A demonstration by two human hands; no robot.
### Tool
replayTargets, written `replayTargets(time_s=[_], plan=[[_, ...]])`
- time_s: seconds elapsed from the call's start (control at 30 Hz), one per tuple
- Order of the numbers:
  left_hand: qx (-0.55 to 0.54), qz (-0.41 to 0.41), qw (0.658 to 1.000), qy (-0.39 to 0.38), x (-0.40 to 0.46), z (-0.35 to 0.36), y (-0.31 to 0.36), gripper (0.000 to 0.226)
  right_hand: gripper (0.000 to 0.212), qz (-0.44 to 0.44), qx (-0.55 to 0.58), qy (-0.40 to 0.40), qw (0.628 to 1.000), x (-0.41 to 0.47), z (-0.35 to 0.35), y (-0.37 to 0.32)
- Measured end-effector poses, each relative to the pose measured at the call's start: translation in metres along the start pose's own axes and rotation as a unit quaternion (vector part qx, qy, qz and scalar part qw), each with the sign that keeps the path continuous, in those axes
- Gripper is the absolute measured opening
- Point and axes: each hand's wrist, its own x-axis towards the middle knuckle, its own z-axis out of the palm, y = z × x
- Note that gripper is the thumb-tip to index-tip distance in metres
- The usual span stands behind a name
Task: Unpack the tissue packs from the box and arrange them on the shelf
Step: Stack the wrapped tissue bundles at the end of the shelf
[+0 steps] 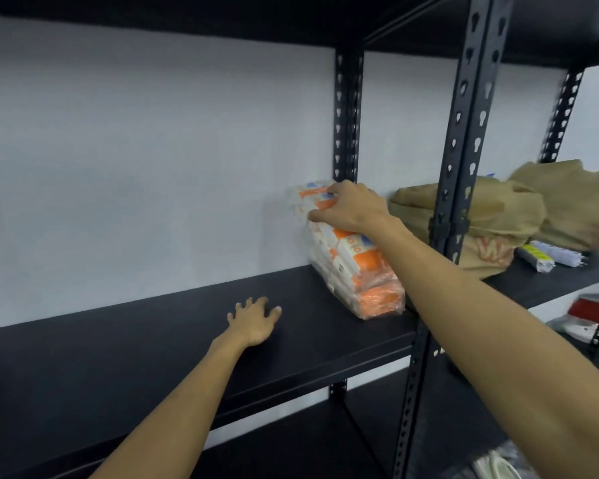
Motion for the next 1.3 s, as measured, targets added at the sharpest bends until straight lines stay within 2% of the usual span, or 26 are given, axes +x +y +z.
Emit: replayTargets(time_s=[0.13, 0.33, 0.5, 0.6, 0.8, 1.03, 1.13, 1.3], plan=[[0.06, -0.031, 0.997, 0.024, 0.003, 0.025, 0.01, 0.077, 0.066, 0.006, -0.009, -0.011, 1.0, 0.028, -0.001, 0.024], [0.091, -0.033, 0.994, 0.046, 0.006, 0.031, 0.011, 0.077, 0.062, 0.028, -0.009, -0.036, 0.999, 0.071, 0.007, 0.043], [0.105, -0.039, 0.993, 0.047, 0.009, 0.033, 0.012, 0.076, 0.087, 0.023, -0.01, -0.057, 0.998, 0.093, 0.028, 0.05], [0.107, -0.04, 0.992, 0.051, 0.009, 0.034, 0.013, 0.076, 0.101, 0.019, -0.013, -0.096, 0.995, 0.101, 0.046, 0.055], [0.11, -0.04, 0.992, 0.056, 0.009, 0.033, 0.013, 0.076, 0.067, 0.012, -0.055, -0.121, 0.991, 0.11, 0.058, 0.059], [0.105, -0.041, 0.992, 0.053, 0.007, 0.032, 0.014, 0.075, 0.067, 0.005, -0.06, -0.126, 0.99, 0.11, 0.063, 0.061], [0.102, -0.041, 0.993, 0.051, 0.006, 0.031, 0.014, 0.075, 0.081, -0.021, -0.094, -0.15, 0.984, 0.106, 0.065, 0.055], [0.099, -0.038, 0.993, 0.049, 0.005, 0.031, 0.013, 0.076, 0.07, -0.024, -0.088, -0.16, 0.983, 0.105, 0.067, 0.05]])
